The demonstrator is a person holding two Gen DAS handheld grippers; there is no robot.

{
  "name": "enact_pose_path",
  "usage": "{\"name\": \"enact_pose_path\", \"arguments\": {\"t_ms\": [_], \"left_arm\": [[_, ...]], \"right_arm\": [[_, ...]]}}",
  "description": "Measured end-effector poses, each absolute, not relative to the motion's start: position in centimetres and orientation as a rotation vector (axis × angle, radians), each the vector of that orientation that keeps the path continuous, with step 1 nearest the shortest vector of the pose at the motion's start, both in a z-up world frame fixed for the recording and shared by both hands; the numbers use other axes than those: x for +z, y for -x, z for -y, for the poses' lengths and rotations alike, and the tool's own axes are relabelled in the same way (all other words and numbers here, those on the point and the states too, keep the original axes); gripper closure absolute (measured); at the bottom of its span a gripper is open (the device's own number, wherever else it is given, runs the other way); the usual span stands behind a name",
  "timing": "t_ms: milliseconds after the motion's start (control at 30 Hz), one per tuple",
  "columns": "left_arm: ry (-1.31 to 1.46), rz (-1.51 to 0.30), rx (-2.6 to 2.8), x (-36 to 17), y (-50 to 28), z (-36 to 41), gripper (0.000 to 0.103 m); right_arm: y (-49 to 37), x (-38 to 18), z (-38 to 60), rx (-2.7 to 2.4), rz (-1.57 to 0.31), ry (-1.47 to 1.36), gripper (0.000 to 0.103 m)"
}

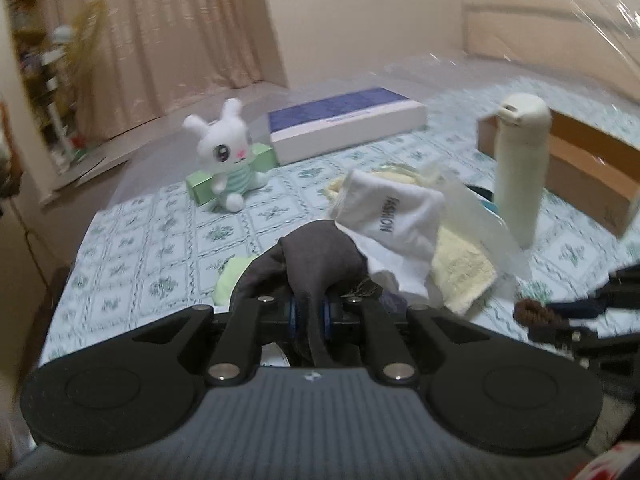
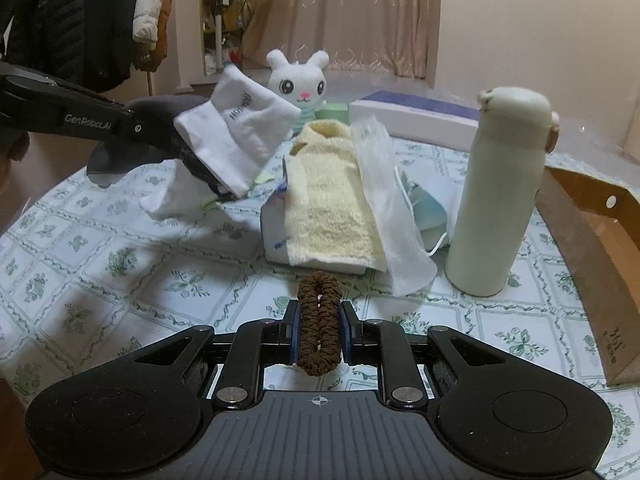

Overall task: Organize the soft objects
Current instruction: 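Lift the grey face mask with the left tool while the right tool holds the brown scrunchie, then carry the grey mask with the left tool while the right tool carries the scrunchie toward the cardboard box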

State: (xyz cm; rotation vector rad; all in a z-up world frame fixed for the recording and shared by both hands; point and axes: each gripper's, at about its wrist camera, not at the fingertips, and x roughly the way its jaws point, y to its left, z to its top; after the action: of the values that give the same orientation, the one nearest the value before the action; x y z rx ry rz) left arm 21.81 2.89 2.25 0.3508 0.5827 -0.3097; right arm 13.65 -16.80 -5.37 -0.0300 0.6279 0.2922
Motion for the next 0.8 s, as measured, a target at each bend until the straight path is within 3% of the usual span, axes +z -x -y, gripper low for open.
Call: {"name": "enact_pose_path", "arguments": {"t_ms": [367,800], "left_arm": [[-0.479,-0.794,-0.433,1.3,-19.8,-5.1,0.094],[-0.683,-0.753,-0.44,7.0,-20.2,-4.3,0.094]], "right_arm": [[-12.1,-4.2,17.2,0.295,-0.602,-0.001,0.083],[-11.1,-1.0,15.0,0.457,-0.529,-0.025,0.083]]}}
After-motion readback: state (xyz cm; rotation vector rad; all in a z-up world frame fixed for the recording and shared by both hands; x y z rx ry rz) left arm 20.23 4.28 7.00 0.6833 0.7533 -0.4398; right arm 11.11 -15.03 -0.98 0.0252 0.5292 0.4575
